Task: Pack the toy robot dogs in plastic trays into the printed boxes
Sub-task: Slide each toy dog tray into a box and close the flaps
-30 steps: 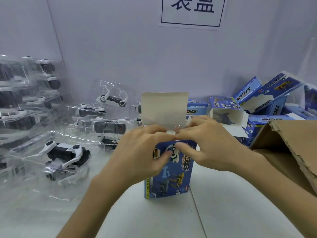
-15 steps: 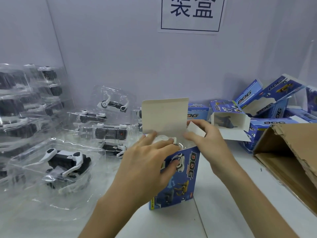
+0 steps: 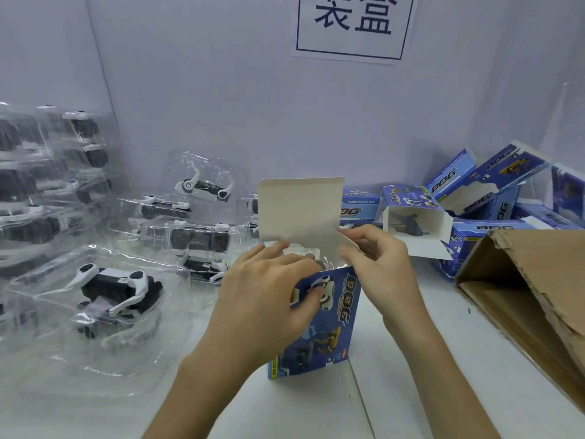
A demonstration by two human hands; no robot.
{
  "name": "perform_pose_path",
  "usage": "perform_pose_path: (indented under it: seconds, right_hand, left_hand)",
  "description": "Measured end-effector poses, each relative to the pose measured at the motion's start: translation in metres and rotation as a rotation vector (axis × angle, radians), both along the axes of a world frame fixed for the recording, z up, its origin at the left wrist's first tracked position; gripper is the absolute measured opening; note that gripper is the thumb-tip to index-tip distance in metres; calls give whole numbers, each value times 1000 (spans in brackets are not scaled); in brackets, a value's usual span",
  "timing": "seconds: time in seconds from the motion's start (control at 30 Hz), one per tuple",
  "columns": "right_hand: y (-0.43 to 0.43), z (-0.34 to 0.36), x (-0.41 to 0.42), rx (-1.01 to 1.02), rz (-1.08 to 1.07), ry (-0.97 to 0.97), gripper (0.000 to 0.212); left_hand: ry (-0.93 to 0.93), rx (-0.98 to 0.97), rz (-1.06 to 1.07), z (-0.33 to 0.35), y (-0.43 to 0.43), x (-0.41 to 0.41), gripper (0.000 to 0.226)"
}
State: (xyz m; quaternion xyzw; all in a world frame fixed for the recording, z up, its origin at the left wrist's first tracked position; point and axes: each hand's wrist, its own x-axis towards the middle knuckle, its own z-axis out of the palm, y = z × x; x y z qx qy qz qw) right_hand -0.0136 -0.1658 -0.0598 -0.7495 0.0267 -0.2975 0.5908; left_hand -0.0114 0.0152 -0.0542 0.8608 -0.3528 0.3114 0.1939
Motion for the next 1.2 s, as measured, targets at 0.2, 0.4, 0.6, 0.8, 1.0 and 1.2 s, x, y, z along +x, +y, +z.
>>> perform_pose_path:
  seconds: [0.2, 0.4, 0.6, 0.8, 1.0, 1.2]
  right_hand:
    - [-7, 10, -10, -408, -6, 98, 38]
    - [-24, 12, 16, 66, 235, 233, 28]
    - [-25, 1, 26, 268, 585, 36, 53]
    - [-24, -14, 23, 243, 597, -100, 29]
    - [-15, -6, 21, 2, 497, -149, 18]
    - [-15, 12, 10, -242, 526, -23, 28]
  left_hand:
    - [25, 21, -1, 1, 1, 2, 23]
    - [34, 33, -38, 1, 5, 5, 21]
    - [255, -37, -195, 0, 22, 32, 27]
    - [208, -103, -264, -4, 30, 41, 27]
    - [164, -84, -276, -3, 29, 41, 32]
    - [-2, -140, -203, -13, 27, 38, 35]
